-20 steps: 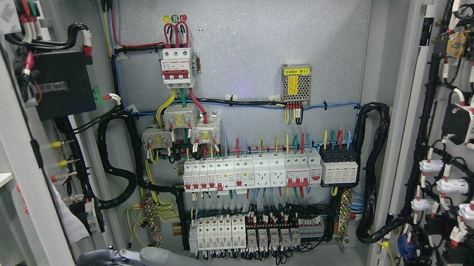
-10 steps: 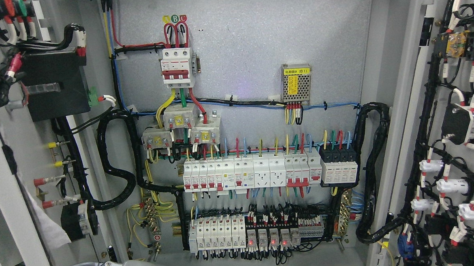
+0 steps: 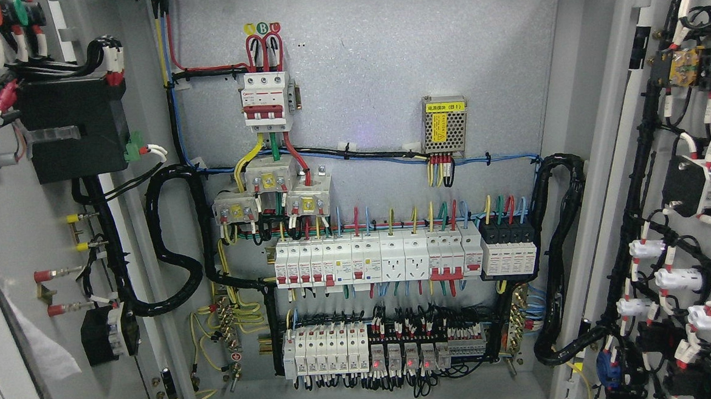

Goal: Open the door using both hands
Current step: 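Sweep the right hand toward the door hinge, pushing it wider open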

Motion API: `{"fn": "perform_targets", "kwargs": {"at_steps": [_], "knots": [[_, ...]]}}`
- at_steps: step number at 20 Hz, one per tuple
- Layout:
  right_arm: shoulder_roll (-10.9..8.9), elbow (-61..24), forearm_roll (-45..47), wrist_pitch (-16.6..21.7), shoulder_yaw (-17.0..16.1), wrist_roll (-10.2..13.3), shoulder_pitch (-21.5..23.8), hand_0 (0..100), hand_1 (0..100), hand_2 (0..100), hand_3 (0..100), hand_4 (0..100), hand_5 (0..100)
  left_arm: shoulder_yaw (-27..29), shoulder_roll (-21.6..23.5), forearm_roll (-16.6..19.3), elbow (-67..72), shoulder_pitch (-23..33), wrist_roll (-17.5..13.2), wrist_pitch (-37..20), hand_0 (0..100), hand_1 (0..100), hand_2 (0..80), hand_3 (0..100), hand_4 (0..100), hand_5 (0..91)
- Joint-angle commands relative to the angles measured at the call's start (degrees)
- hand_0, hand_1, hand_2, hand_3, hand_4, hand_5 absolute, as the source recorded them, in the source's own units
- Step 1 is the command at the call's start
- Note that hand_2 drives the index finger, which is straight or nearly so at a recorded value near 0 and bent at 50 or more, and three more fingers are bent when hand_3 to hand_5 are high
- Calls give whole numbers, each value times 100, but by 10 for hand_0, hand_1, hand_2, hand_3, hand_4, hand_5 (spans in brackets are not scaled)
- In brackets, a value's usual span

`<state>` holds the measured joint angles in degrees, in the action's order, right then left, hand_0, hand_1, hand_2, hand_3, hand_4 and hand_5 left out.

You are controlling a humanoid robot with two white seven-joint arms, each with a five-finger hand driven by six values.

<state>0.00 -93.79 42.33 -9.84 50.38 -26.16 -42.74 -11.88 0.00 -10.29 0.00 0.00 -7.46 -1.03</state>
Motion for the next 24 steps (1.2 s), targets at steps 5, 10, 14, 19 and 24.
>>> {"fn": "perform_targets", "kwargs": {"at_steps": [5,10,14,19,24], "knots": [[0,133,4,200,403,15,-270,218,0,0,0,0,0,1,97,0,-114,-79,-1,-3,288,0,26,28,34,0],[0,133,4,456,639,251,-314,218,0,0,0,0,0,1,106,0,-114,-79,-1,-3,288,0,27,28,34,0],[0,142,4,588,903,270,-314,218,0,0,0,0,0,1,114,0,-105,-70,-1,-3,287,0,27,28,34,0],[0,256,12,614,983,270,-357,218,0,0,0,0,0,1,132,0,-97,-79,-1,-3,287,0,27,28,34,0],[0,265,30,632,1000,270,-498,218,0,0,0,0,0,1,132,0,-97,-79,7,-3,288,0,27,28,34,0]]}}
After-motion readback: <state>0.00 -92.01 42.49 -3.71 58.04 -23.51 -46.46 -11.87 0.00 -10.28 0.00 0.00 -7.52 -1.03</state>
